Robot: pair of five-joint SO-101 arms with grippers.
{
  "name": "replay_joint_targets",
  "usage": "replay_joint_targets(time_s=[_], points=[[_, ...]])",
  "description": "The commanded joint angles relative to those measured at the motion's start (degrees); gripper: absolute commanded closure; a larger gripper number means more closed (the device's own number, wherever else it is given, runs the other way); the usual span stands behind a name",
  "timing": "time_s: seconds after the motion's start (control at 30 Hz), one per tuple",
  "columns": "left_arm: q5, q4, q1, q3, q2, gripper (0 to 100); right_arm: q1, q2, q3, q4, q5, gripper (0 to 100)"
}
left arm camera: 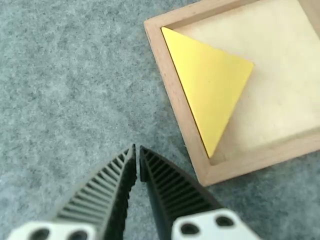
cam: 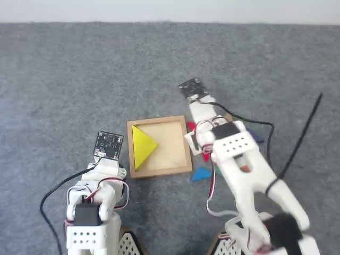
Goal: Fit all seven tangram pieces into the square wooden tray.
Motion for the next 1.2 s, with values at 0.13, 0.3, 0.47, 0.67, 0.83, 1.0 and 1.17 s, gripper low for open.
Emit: replay_joint_targets(time_s=[0.13,0.3,0.47,0.67,0.83,1.0,1.17], points=[[0.4,0.3,-0.2,-0.7,-1.1,99,0.8,15.8,-10.7,-2.1,3.9,69.1],[0.4,0.3,-0.2,-0.7,-1.1,99,1.1,22.6,-15.4,-2.0,3.9,69.1],[0.4,0.3,-0.2,-0.7,-1.1,99,2.5,26.1,-17.8,-1.9,3.9,69.2],[0.4,0.3,-0.2,-0.7,-1.1,99,2.4,29.8,-22.2,2.9,3.5,80.1],[0.4,0.3,-0.2,-0.7,-1.1,99,2.3,31.1,-23.9,5.3,3.3,84.1],[0.4,0.3,-0.2,-0.7,-1.1,99,2.4,23.9,-21.3,7.3,0.6,86.8],[0.4,0.3,-0.2,-0.7,-1.1,99,1.5,10.3,-12.2,7.7,-2.4,86.8]])
